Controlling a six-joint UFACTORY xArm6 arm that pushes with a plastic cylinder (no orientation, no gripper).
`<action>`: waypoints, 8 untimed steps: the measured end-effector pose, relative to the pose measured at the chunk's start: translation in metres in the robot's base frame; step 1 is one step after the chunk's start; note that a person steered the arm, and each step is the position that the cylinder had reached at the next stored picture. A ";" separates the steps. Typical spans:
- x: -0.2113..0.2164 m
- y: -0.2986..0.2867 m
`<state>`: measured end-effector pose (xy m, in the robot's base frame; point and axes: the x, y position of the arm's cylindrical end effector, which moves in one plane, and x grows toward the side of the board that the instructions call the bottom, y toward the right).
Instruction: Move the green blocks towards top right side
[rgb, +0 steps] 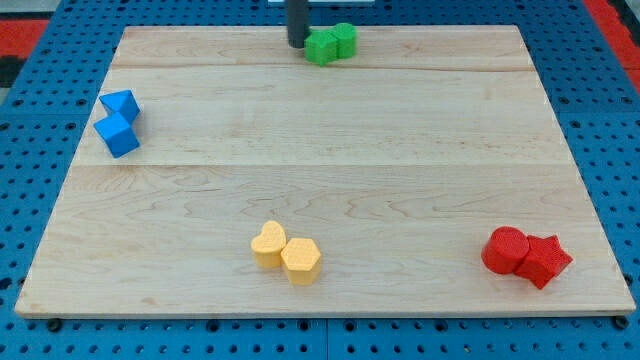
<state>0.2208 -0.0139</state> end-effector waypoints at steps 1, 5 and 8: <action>-0.001 0.044; 0.013 0.102; 0.044 0.133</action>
<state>0.2652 0.1193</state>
